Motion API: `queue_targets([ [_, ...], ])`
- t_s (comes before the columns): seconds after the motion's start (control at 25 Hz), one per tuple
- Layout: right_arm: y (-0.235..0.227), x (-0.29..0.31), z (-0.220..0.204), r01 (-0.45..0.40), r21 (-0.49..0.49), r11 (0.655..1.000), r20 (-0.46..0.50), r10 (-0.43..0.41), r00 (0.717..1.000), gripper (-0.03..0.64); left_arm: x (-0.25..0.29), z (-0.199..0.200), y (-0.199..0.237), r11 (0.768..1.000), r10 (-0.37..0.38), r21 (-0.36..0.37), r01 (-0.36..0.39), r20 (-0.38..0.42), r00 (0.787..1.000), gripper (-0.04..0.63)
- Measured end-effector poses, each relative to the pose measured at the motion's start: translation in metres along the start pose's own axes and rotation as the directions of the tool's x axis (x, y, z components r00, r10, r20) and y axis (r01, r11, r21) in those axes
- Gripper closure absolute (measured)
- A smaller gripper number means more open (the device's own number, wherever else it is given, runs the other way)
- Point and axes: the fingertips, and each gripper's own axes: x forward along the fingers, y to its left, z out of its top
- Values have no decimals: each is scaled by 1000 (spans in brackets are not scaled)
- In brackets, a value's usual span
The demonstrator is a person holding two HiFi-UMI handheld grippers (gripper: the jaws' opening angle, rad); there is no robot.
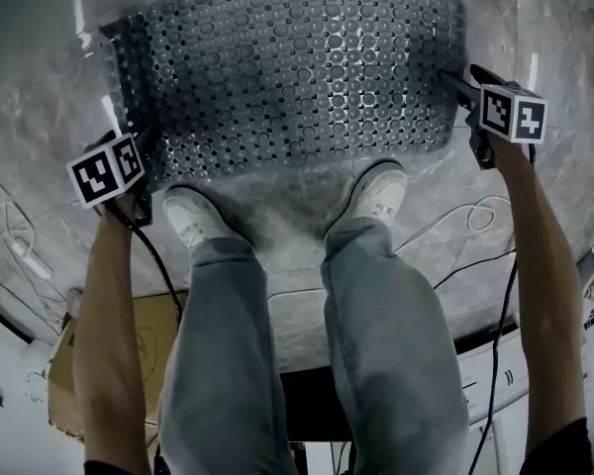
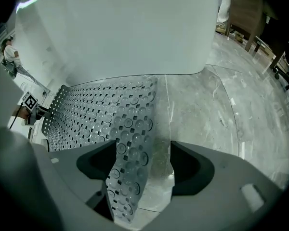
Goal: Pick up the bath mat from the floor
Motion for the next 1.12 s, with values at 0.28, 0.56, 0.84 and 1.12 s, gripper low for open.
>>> queue_targets([
  [0.28, 11, 26, -4, -71, -37, 997, -37, 70, 997, 264, 22, 4, -1, 998, -49, -40, 50, 14, 999, 201],
  [0.56, 14, 26, -4, -64, -26, 998, -21, 63, 998, 329, 27, 7, -15, 995, -94, -40, 93, -15, 995, 233],
  [0.84, 44, 31, -14, -111, -40, 993, -115, 106, 988, 410, 12, 2, -9, 999, 33, 13, -32, -78, 996, 454],
  [1.12, 38, 21, -12, 40, -85, 996, -157, -53, 986, 583, 0, 3, -28, 999, 3, 43, 1, -98, 995, 478],
])
